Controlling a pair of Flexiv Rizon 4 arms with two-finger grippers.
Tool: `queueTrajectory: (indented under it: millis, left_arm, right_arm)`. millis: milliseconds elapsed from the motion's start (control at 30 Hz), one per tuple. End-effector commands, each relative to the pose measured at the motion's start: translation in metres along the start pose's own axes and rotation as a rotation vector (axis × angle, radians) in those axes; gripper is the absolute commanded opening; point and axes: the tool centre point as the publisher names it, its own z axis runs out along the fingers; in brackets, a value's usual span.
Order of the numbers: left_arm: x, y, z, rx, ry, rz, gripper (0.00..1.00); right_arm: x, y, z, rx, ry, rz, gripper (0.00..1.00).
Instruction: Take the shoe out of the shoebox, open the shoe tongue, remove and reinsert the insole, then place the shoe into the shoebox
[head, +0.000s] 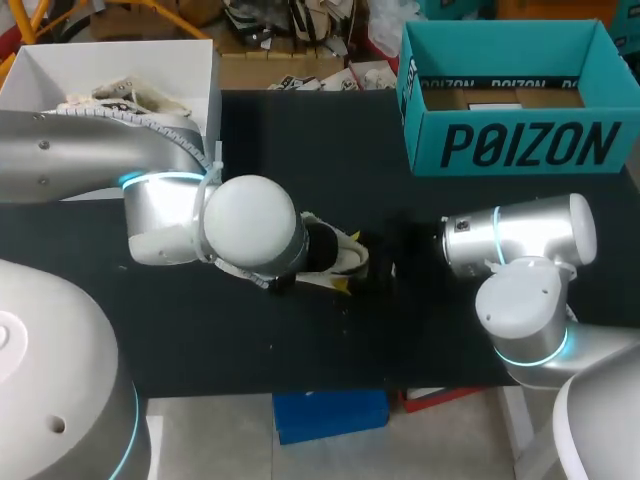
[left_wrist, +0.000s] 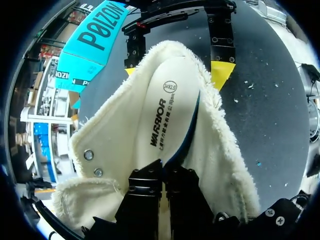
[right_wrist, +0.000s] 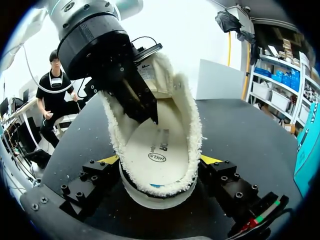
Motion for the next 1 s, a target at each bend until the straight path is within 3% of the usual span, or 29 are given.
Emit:
queueTrajectory:
  millis: [33,400,1000]
  left_arm:
    - [-0.007,0.004,0.060,0.036,0.111,0.017,0.00]
    - [0.004,-0.005,0.038,0.139,0.336,-0.021,0.00]
    - [0.001,-0.021,-0.018,0.326,0.543,-0.052,0.00]
  right_arm:
    - [0.004,-0.002,0.001,0.002,0.002,0.001,0.00]
    - [0.004,-0.002,0.001,0.002,0.002,0.001,0.00]
    - [0.004,-0.002,0.001,0.002,0.002,0.001,0.00]
